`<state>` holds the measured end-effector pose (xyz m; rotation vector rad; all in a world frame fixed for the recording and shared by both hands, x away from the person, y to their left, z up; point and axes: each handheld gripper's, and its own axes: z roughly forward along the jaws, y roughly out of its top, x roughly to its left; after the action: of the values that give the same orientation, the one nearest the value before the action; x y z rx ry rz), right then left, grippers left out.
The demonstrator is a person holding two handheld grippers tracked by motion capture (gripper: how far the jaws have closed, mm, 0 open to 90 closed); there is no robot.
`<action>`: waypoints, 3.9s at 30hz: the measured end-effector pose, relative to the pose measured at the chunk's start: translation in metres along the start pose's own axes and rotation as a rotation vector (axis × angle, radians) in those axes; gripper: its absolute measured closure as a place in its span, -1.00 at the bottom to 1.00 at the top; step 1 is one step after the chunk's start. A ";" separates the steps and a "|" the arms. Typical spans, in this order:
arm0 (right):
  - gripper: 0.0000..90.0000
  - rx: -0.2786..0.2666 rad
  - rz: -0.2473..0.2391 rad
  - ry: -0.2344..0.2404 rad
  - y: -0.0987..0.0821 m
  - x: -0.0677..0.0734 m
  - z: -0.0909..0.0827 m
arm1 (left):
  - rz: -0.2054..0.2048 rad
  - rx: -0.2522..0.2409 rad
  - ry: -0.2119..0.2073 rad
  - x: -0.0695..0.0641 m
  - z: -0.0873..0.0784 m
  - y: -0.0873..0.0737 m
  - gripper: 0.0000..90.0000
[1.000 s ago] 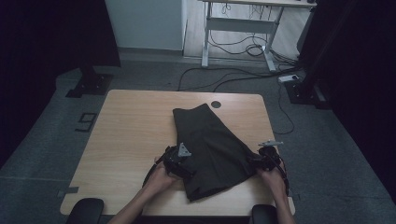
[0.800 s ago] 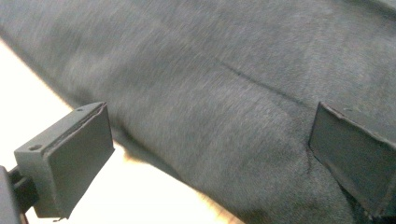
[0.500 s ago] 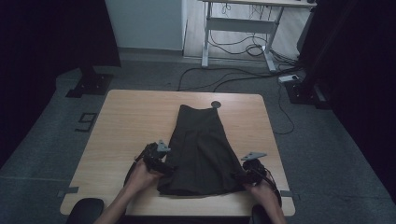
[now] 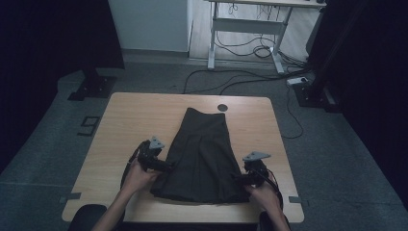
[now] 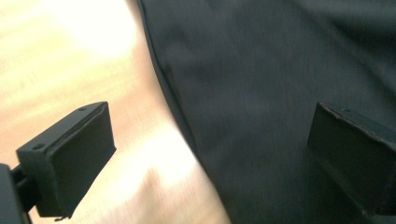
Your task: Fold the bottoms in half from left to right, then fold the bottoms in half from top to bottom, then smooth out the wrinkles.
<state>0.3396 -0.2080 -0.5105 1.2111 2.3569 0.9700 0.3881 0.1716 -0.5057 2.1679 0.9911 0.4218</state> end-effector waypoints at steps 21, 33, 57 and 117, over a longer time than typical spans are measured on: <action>-0.41 0.045 0.028 -0.037 0.030 -0.020 0.068 | -0.024 0.062 0.029 0.013 0.046 -0.006 -0.92; -0.41 0.044 0.010 0.039 0.009 0.004 0.052 | -0.039 0.081 -0.025 -0.006 0.017 -0.036 -0.91; -0.59 0.089 -0.094 0.055 -0.003 0.030 0.029 | 0.051 0.055 -0.108 -0.029 -0.020 -0.034 -0.89; 0.00 0.049 0.011 0.064 0.097 -0.027 0.130 | -0.066 0.102 -0.015 0.047 0.081 0.034 -0.44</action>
<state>0.4847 -0.1349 -0.5373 1.2304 2.4392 0.9732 0.4805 0.1538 -0.5379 2.2182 1.0938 0.3297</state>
